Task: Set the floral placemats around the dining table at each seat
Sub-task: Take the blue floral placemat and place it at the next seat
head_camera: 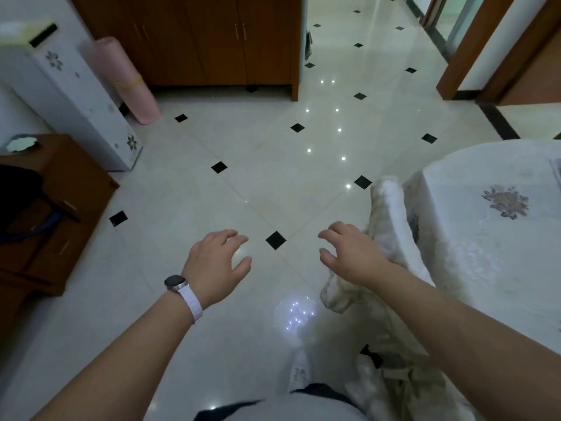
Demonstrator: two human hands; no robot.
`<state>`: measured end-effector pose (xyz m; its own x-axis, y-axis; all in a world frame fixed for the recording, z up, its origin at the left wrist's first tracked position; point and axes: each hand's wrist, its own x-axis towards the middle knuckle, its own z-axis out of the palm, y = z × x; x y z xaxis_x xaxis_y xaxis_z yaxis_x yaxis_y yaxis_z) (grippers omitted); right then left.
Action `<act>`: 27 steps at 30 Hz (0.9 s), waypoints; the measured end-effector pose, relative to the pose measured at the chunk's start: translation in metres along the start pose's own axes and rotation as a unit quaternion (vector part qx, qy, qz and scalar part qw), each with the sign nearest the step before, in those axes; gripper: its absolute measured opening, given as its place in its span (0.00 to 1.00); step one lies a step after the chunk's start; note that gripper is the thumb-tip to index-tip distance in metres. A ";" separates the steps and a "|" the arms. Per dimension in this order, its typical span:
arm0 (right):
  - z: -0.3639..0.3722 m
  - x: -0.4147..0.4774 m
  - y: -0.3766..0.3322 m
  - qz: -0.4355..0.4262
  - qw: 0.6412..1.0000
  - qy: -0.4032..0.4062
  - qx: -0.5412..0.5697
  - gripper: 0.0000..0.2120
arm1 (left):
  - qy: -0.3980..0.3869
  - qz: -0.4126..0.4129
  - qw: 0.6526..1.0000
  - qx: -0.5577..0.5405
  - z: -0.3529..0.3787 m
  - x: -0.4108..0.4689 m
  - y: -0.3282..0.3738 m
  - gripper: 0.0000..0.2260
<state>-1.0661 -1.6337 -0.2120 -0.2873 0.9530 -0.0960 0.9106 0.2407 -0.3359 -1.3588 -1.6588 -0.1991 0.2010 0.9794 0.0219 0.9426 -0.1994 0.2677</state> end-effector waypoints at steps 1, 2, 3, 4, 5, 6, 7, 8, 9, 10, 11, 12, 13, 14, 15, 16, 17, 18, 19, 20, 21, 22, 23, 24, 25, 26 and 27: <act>-0.004 0.009 0.003 0.002 1.000 0.002 0.011 0.19 | -0.002 0.004 1.000 0.003 -0.002 0.013 0.002 0.26; -0.006 0.017 0.005 0.004 1.000 0.005 0.020 0.19 | -0.004 0.009 1.000 0.009 -0.003 0.026 0.004 0.26; -0.008 0.024 0.007 0.004 1.000 0.007 0.026 0.19 | -0.005 0.014 1.000 0.017 -0.004 0.038 0.006 0.26; -0.009 0.031 0.009 0.000 1.000 0.009 0.029 0.19 | -0.005 0.018 1.000 0.022 -0.005 0.050 0.007 0.27; -0.009 0.039 0.011 -0.004 1.000 0.010 0.029 0.19 | -0.005 0.022 0.999 0.023 -0.006 0.063 0.008 0.27; -0.010 0.048 0.014 -0.005 1.000 0.012 0.029 0.19 | -0.005 0.025 0.999 0.024 -0.006 0.075 0.008 0.27; -0.011 0.056 0.017 -0.001 0.999 0.012 0.030 0.19 | -0.007 0.028 0.999 0.023 -0.006 0.089 0.007 0.27; -0.012 0.066 0.021 0.007 0.999 0.013 0.033 0.19 | -0.010 0.032 0.999 0.023 -0.006 0.102 0.007 0.27; -0.014 0.075 0.026 0.017 0.999 0.013 0.037 0.20 | -0.015 0.037 0.999 0.020 -0.004 0.115 0.005 0.27; -0.015 0.085 0.030 0.027 0.999 0.012 0.039 0.20 | -0.017 0.042 0.999 0.016 -0.002 0.127 0.004 0.27; -0.017 0.096 0.034 0.036 0.999 0.010 0.038 0.20 | -0.019 0.047 0.999 0.010 0.000 0.140 0.001 0.27; -0.018 0.108 0.038 0.041 0.999 0.010 0.034 0.20 | -0.021 0.052 0.998 0.005 0.004 0.154 -0.003 0.27; -0.019 0.121 0.043 0.048 0.998 0.009 0.031 0.19 | -0.025 0.057 0.998 -0.001 0.008 0.170 -0.008 0.27; -0.021 0.134 0.047 0.055 0.998 0.010 0.027 0.19 | -0.029 0.063 0.998 -0.005 0.013 0.186 -0.013 0.27; -0.022 0.149 0.051 0.064 0.998 0.011 0.024 0.19 | -0.036 0.070 0.997 -0.009 0.018 0.204 -0.019 0.27; -0.023 0.165 0.055 0.076 0.997 0.015 0.022 0.19 | -0.041 0.076 0.996 -0.013 0.023 0.223 -0.025 0.27; -0.025 0.184 0.059 0.089 0.996 0.018 0.019 0.20 | -0.048 0.082 0.995 -0.018 0.028 0.247 -0.033 0.27; -0.027 0.199 0.062 0.098 0.995 0.016 0.018 0.20 | -0.050 0.090 0.994 -0.021 0.031 0.266 -0.038 0.27; -0.029 0.213 0.063 0.103 0.995 0.012 0.017 0.20 | -0.050 0.098 0.994 -0.025 0.033 0.284 -0.043 0.27; -0.030 0.232 0.064 0.108 0.994 0.007 0.016 0.21 | -0.055 0.103 0.993 -0.033 0.033 0.306 -0.051 0.27; -0.032 0.251 0.064 0.114 0.993 0.002 0.015 0.21 | -0.059 0.108 0.992 -0.040 0.032 0.329 -0.059 0.27; -0.035 0.270 0.063 0.118 0.993 -0.002 0.015 0.21 | -0.061 0.115 0.991 -0.044 0.030 0.350 -0.067 0.26; -0.039 0.287 0.061 0.119 0.993 -0.004 0.013 0.21 | -0.061 0.124 0.989 -0.045 0.027 0.370 -0.074 0.26; -0.042 0.305 0.060 0.119 0.993 -0.002 0.010 0.21 | -0.061 0.134 0.988 -0.043 0.024 0.390 -0.080 0.26; -0.047 0.322 0.059 0.120 0.993 0.002 0.004 0.21 | -0.064 0.147 0.986 -0.039 0.022 0.410 -0.086 0.26; -0.051 0.340 0.060 0.125 0.992 0.010 -0.001 0.21 | -0.065 0.161 0.984 -0.035 0.020 0.430 -0.090 0.26; -0.056 0.356 0.061 0.130 0.991 0.021 -0.002 0.21 | -0.067 0.172 0.982 -0.033 0.017 0.450 -0.093 0.26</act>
<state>-1.0964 -1.2692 -0.2141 -0.0298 0.9898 -0.1393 0.9532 -0.0138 -0.3021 -1.3516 -1.1996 -0.2305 0.5426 0.8400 -0.0039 0.7941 -0.5114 0.3283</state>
